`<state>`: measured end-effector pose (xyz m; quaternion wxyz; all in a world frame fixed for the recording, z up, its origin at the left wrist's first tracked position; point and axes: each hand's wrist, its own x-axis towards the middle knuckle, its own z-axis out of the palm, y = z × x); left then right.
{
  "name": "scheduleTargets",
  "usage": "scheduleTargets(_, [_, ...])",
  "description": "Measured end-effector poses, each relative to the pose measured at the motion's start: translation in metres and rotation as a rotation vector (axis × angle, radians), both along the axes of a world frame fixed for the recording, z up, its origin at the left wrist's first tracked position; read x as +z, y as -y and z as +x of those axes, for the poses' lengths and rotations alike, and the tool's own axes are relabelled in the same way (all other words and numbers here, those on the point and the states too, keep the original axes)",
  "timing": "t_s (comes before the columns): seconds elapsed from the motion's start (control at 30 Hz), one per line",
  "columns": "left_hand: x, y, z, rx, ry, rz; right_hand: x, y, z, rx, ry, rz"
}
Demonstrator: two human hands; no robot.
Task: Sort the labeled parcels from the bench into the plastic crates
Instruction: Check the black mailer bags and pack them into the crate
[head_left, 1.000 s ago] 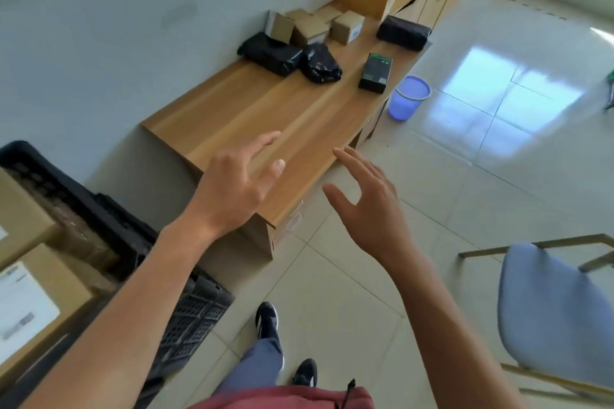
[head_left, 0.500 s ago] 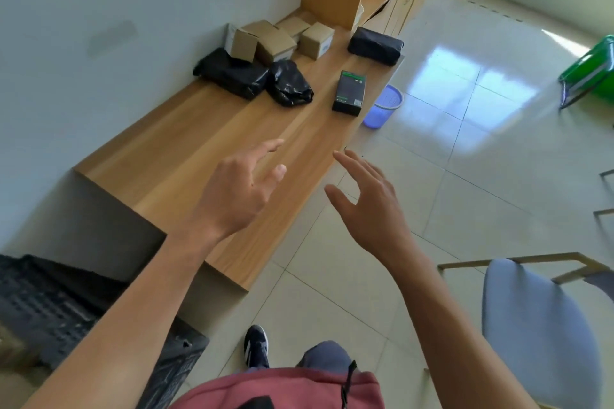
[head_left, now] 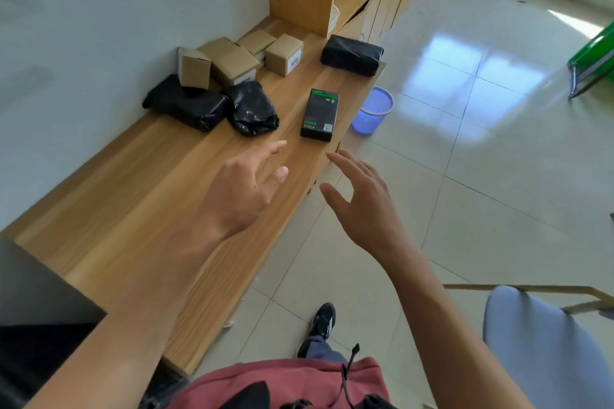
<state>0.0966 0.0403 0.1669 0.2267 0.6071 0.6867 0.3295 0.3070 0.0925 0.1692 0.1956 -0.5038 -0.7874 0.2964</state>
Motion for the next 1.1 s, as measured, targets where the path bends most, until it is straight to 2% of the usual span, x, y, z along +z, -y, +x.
scheduleTargets(0.17, [-0.002,-0.055,0.017,0.052,0.022,-0.009,-0.002,-0.068,0.017,0.058,0.017,-0.019])
scheduleTargets(0.4, [-0.019,-0.101,0.007,0.147,0.065,-0.059,-0.025,-0.138,0.001,0.149,0.031,-0.054])
scheduleTargets(0.97, [-0.085,-0.186,-0.127,0.453,0.213,-0.189,-0.077,-0.279,-0.158,0.392,0.191,-0.125])
scheduleTargets(1.1, [-0.093,-0.189,-0.149,0.605,0.288,-0.207,-0.094,-0.295,-0.192,0.468,0.233,-0.143])
